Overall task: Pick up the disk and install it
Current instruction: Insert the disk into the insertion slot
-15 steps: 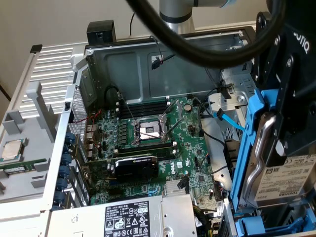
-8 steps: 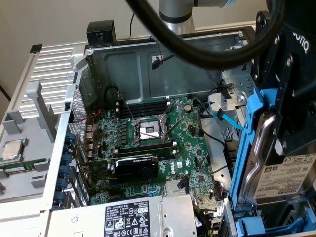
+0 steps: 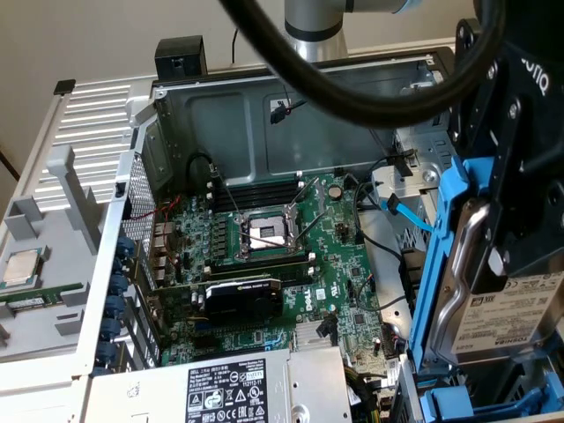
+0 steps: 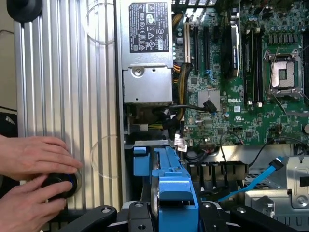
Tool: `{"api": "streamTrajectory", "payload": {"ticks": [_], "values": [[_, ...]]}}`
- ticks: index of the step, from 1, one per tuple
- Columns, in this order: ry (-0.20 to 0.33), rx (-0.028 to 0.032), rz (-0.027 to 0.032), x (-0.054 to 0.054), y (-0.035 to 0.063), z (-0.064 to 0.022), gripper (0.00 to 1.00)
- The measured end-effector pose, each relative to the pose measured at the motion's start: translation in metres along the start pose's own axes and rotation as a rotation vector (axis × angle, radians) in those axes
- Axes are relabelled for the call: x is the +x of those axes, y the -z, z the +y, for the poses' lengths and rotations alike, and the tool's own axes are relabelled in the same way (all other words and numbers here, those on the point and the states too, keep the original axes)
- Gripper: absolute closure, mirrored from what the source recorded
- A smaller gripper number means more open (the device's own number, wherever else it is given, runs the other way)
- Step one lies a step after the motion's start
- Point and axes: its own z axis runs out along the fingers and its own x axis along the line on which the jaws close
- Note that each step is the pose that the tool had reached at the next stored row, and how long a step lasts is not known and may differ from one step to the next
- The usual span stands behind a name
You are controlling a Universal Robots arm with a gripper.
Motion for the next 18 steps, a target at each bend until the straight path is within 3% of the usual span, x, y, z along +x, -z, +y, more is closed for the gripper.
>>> {"api": "streamTrajectory", "payload": {"ticks": [18], "values": [[0.000, -0.0001, -0.0005, -0.0001, -0.0076, 0.0000, 0.63]]}}
